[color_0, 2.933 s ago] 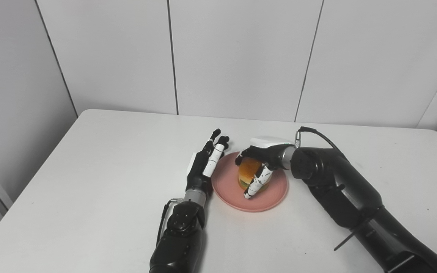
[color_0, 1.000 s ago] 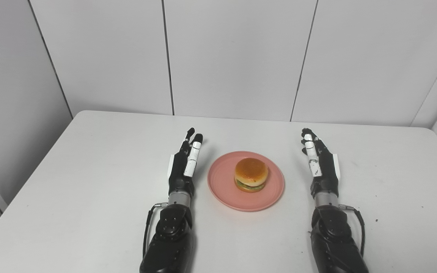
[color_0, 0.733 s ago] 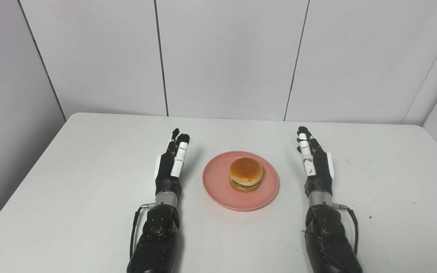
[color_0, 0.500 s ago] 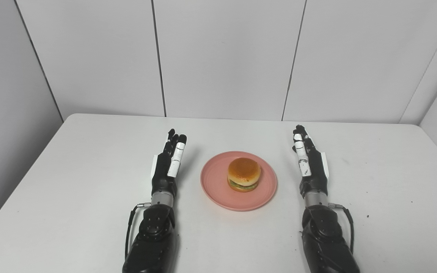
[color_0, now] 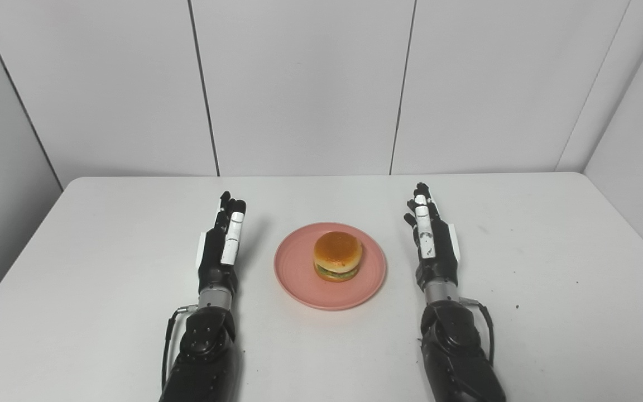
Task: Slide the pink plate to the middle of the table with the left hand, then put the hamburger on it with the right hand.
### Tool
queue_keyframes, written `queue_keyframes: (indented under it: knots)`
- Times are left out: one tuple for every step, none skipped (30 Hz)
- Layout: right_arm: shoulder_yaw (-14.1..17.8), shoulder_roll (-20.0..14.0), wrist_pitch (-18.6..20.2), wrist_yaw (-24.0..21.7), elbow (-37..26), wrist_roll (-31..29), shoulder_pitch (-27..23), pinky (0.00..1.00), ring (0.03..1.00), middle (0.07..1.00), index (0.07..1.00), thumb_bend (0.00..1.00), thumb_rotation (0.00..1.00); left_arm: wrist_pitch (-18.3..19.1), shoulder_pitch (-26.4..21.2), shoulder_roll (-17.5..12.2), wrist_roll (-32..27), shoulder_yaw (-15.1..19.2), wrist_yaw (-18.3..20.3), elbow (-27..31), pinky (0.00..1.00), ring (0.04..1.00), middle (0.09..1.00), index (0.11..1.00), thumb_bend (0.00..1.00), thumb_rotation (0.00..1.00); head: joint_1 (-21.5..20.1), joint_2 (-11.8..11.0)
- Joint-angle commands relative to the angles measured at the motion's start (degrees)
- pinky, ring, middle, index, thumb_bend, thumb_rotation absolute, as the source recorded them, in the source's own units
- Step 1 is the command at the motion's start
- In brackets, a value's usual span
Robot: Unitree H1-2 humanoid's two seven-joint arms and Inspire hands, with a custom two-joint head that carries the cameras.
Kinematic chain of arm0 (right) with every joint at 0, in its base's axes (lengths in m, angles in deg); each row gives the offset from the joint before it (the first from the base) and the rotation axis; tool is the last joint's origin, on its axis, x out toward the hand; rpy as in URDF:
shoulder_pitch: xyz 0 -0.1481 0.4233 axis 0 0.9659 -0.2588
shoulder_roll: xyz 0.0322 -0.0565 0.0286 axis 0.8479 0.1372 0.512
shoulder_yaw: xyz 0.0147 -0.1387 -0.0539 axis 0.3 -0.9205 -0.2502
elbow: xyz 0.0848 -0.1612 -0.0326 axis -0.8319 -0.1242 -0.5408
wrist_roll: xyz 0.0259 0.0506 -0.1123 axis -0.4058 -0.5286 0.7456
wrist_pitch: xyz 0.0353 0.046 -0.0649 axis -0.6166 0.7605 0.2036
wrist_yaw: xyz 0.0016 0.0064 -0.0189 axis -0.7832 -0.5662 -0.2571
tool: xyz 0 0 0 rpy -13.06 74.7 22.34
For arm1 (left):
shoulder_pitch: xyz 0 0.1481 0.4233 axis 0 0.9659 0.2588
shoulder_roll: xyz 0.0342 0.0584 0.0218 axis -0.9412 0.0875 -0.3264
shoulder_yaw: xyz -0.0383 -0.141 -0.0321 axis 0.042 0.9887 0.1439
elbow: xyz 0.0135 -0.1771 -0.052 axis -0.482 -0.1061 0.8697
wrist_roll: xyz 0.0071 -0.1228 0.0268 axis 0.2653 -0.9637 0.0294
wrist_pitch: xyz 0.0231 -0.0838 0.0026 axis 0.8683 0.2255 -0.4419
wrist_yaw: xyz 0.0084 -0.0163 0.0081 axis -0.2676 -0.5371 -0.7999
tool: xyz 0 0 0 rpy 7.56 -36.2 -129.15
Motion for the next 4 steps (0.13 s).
queue_keyframes:
  knots:
    - [0.04, 1.08, 0.53, 0.31, 0.16, -0.42, 1.49, 0.94, 0.940, 0.958, 0.940, 0.74, 0.92, -1.04, 0.24, -0.75, -0.21, 0.32, 0.72, -0.37, 1.00, 1.000, 1.000, 1.000, 0.75, 0.85, 0.01, 0.01]
    - [0.11, 1.11, 0.42, 0.29, 0.25, -0.55, 1.50, 0.94, 0.941, 0.959, 0.941, 0.75, 0.92, -0.87, 0.23, -0.66, -0.22, 0.37, 0.56, -0.26, 1.00, 1.000, 1.000, 1.000, 0.74, 0.85, 0.01, 0.01]
    - [0.17, 1.13, 0.39, 0.28, 0.26, -0.65, 1.55, 0.94, 0.942, 0.959, 0.939, 0.75, 0.92, -0.71, 0.23, -0.55, -0.23, 0.39, 0.42, -0.06, 1.00, 1.000, 1.000, 1.000, 0.74, 0.84, 0.11, 0.10]
    - [0.19, 1.14, 0.35, 0.33, 0.26, -0.66, 1.62, 0.94, 0.943, 0.960, 0.939, 0.75, 0.92, -0.66, 0.20, -0.47, -0.19, 0.38, 0.34, 0.04, 1.00, 1.000, 1.000, 1.000, 0.74, 0.84, 0.12, 0.10]
